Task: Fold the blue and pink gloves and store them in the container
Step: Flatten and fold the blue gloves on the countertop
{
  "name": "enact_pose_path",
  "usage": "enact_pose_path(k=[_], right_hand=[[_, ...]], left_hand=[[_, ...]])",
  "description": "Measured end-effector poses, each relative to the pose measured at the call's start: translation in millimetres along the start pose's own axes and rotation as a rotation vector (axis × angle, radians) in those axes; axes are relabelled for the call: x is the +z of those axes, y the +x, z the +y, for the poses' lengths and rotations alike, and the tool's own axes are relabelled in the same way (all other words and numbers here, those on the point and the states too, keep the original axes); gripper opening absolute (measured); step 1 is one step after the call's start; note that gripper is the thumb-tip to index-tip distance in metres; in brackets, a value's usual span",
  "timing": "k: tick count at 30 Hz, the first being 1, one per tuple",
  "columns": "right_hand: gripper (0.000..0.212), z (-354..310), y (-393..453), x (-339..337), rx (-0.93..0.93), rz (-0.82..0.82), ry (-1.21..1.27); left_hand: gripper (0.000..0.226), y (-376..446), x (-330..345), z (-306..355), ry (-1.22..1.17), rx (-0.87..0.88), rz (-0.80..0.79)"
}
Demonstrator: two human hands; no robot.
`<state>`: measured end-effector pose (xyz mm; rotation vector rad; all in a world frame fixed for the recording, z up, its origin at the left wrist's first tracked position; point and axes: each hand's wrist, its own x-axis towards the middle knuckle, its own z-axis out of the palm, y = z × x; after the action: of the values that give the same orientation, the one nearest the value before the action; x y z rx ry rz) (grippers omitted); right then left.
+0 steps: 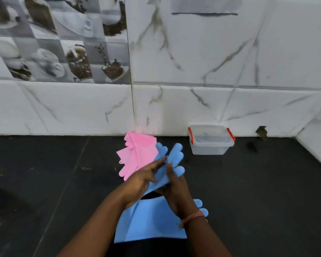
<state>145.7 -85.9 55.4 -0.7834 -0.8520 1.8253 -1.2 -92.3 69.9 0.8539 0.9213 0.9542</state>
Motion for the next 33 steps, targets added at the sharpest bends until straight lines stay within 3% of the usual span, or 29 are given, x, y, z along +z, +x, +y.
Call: enact_pose_path(k=[2, 4, 5, 9, 12, 16, 19, 22, 26, 29, 33], right_hand=[[0.044, -2, -4, -12, 0.018, 0.054, 0.160], [0.042, -3, -7, -23, 0.026, 0.038, 0.318], [0.043, -5, -8, -25, 0.015, 0.005, 0.392], [0.055, -12, -12, -15, 0.007, -0.093, 0.668], [0.058, -6, -19, -11, -0.029, -0.051, 0.760], [0.051, 14, -33, -19, -0.007, 0.114, 0.756], [0.051, 39, -52, -25, 0.065, 0.210, 0.725], [0.054, 46, -65, -21, 0.115, 0.196, 0.755], [0.059, 31, -67, -3, 0.165, 0.055, 0.789], [0.054, 31, -66, 1, 0.183, 0.058, 0.825], [0.049, 47, -75, -26, 0.078, 0.205, 0.735]], left_hand=[[0.049, -2, -6, -4, 0.035, 0.069, 0.192], [0.018, -8, -15, -15, 0.140, 0.018, 0.493], [0.015, -12, -16, -22, 0.120, -0.041, 0.556], [0.072, -23, -21, -52, -0.167, -0.378, 0.471], [0.090, -27, -22, -61, -0.540, -0.419, 0.295], [0.084, -32, -19, -68, -0.642, -0.358, 0.179], [0.075, -33, -23, -74, -0.556, -0.360, 0.270], [0.076, -36, -24, -81, -0.504, -0.331, 0.290], [0.072, -43, -15, -81, -0.725, -0.138, 0.003], [0.086, -49, -18, -74, -0.799, -0.065, -0.081], [0.064, -56, -38, -82, -0.505, -0.203, 0.220]])
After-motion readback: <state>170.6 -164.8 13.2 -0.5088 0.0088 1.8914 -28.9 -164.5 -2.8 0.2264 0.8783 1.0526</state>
